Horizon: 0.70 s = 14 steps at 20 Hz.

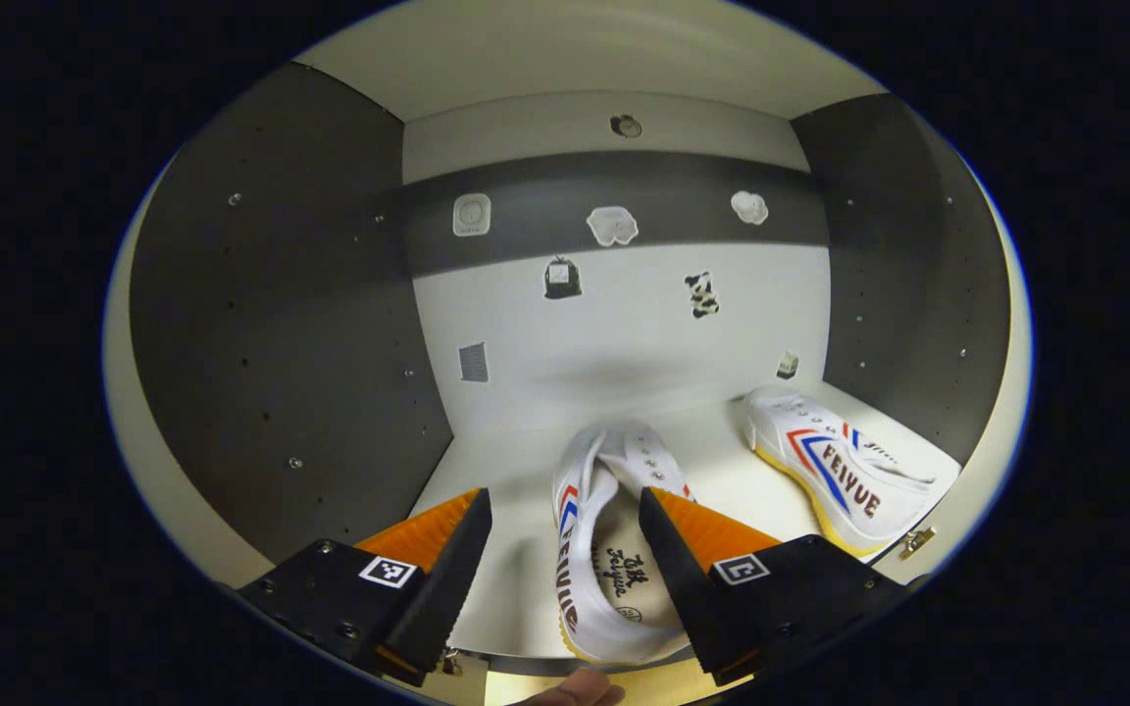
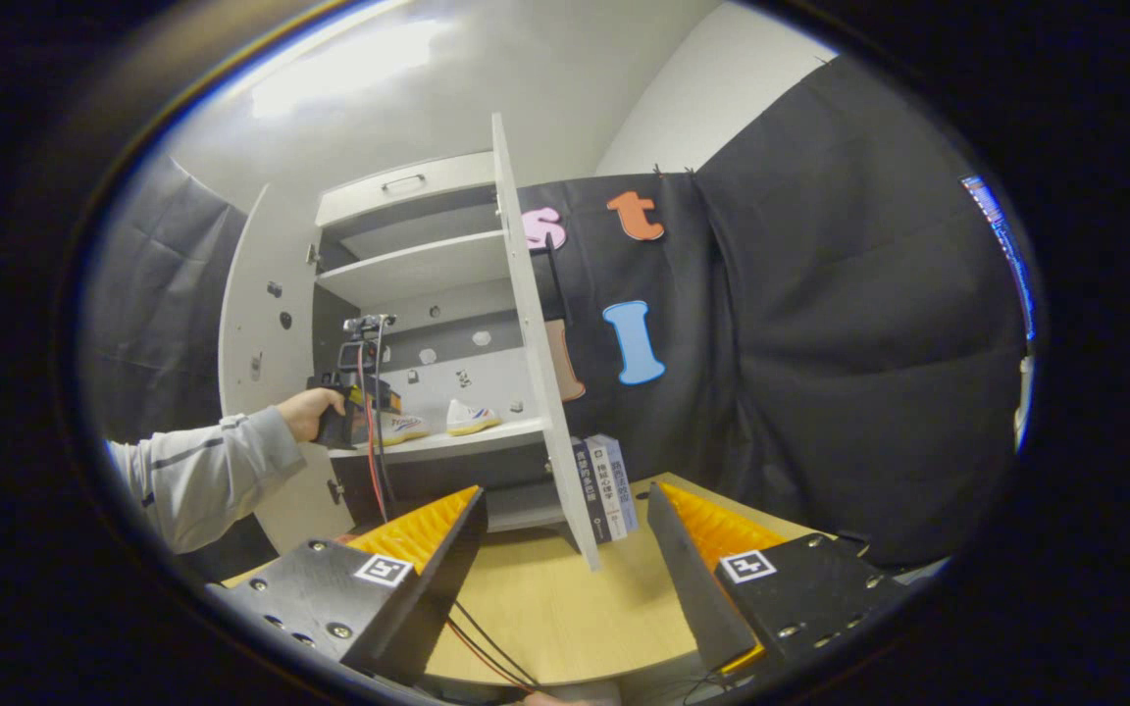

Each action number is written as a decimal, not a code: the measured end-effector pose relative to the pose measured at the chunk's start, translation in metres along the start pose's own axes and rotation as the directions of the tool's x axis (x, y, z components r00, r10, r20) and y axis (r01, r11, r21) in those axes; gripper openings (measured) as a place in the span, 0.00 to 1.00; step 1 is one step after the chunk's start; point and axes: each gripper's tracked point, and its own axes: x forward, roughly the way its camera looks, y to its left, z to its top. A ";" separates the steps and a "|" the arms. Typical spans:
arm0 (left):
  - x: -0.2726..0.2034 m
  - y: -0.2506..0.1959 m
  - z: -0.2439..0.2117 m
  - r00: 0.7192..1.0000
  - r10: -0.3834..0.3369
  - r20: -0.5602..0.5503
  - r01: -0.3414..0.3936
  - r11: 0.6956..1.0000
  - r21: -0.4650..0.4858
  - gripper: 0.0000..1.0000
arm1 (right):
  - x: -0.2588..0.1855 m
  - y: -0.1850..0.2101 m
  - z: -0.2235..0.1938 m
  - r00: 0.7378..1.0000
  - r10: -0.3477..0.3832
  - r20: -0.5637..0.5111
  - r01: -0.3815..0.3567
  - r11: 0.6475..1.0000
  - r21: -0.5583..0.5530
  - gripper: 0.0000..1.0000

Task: Grab one shoe with the right hand and put it into the shoe cabinet, grab the other shoe with the left hand and put it into the shoe cabinet; then close the right door with the right hand and the left door with the left hand.

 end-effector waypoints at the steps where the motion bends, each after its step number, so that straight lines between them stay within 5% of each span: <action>1: -0.009 -0.003 0.010 1.000 -0.014 0.028 0.014 1.000 -0.004 0.94 | 0.000 0.002 0.000 1.000 0.002 -0.001 -0.002 1.000 -0.004 0.98; 7: -0.107 -0.023 0.041 0.994 -0.017 0.112 0.021 0.999 -0.029 0.94 | 0.005 0.004 0.015 1.000 -0.008 0.009 0.009 0.998 -0.056 0.98; 10: -0.160 -0.024 0.045 0.990 0.002 0.139 -0.006 1.000 0.031 0.95 | 0.009 0.001 0.025 1.000 -0.015 0.013 0.015 0.999 -0.034 0.98; 14: -0.228 -0.038 0.033 0.984 -0.047 0.171 0.048 0.999 -0.001 0.95 | 0.014 -0.009 0.035 0.999 -0.037 0.016 0.038 0.999 -0.037 0.98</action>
